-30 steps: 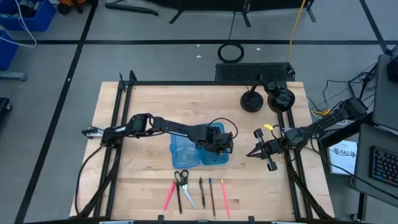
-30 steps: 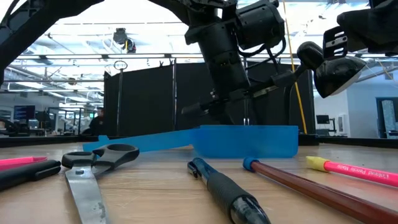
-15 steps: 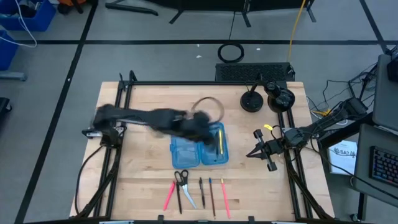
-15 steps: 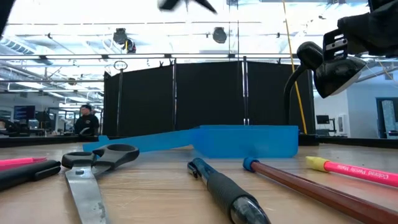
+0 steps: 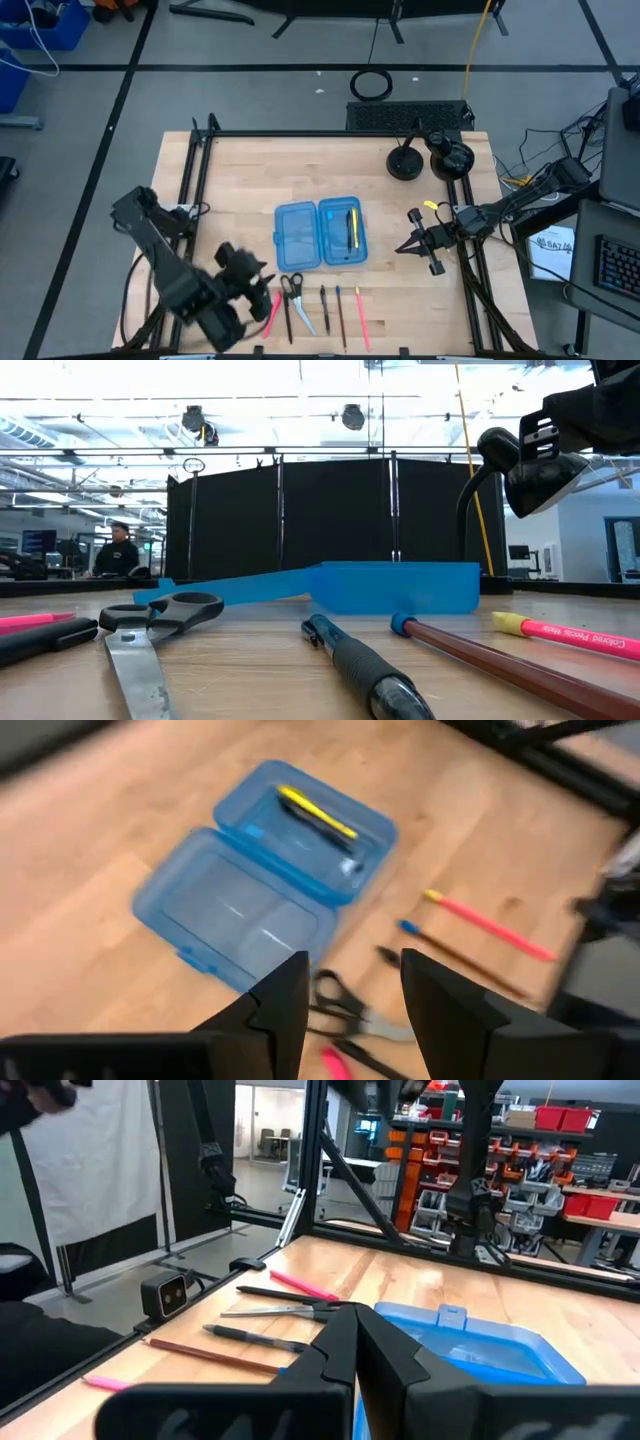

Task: Pick & place school supplies into a supply box
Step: Put the pink pen into the blue supply box

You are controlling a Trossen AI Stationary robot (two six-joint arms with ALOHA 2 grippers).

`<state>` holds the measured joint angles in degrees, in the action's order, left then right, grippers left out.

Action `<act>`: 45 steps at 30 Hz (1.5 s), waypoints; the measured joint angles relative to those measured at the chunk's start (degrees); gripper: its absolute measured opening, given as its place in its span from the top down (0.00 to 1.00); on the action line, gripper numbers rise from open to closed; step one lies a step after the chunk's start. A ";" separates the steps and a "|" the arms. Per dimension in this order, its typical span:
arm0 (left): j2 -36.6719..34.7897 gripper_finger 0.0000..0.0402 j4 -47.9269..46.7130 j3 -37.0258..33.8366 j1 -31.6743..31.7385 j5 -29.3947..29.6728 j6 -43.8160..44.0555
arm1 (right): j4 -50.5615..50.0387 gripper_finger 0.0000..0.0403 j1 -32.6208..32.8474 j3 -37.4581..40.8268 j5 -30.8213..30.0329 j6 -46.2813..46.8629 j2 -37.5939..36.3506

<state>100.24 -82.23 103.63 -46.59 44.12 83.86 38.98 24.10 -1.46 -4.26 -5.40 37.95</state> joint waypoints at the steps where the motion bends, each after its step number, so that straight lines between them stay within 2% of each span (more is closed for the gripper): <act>1: 0.16 0.60 1.08 -2.69 -1.04 0.78 0.42 | 0.00 1.00 0.00 0.00 -0.01 -0.06 0.00; 6: 0.28 0.62 15.14 -19.33 -2.36 -3.91 0.61 | 0.00 1.00 0.00 0.01 -0.10 -0.24 0.00; 8: 0.27 0.68 29.00 -26.71 -2.50 -4.67 -6.49 | 0.18 1.00 0.00 0.00 -0.10 -0.35 0.00; 11: 0.29 0.81 53.95 -36.79 -2.71 -6.39 -24.09 | 0.22 1.00 0.00 0.01 -0.12 -0.36 0.00; 13: 0.21 0.92 63.32 -41.37 -2.67 -6.79 -29.66 | 0.22 1.00 0.00 -0.01 -0.12 -0.31 0.00; 15: -0.04 0.98 66.71 -44.46 -2.51 -6.66 -30.05 | 0.22 1.00 0.00 -0.01 -0.12 -0.29 0.00; 25: -1.22 0.99 68.77 -51.71 -4.67 -4.64 -22.10 | -0.03 1.00 0.00 0.01 -0.15 -1.14 0.00; 30: -1.22 0.97 67.10 -51.55 -4.70 -8.70 -5.34 | -0.18 1.00 0.00 -0.01 -0.16 -1.21 0.00; 33: -1.22 0.96 64.87 -49.55 -3.85 -15.34 4.17 | -0.28 1.00 0.00 0.00 -0.20 -1.28 0.00; 36: -0.23 0.99 57.18 -43.58 -3.11 -22.13 4.52 | -0.28 1.00 0.00 0.00 -0.37 -1.38 0.00; 41: 2.03 0.99 33.67 -30.15 -1.19 -30.50 8.43 | -0.27 1.00 0.00 0.00 -0.38 -1.80 0.00; 45: 4.55 0.99 23.23 -23.91 -0.70 -31.34 16.17 | -0.26 1.00 0.00 0.01 -0.38 -2.78 0.00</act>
<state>104.79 -59.01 79.72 -47.29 12.79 100.03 38.72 24.10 -1.45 -4.64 -8.18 37.95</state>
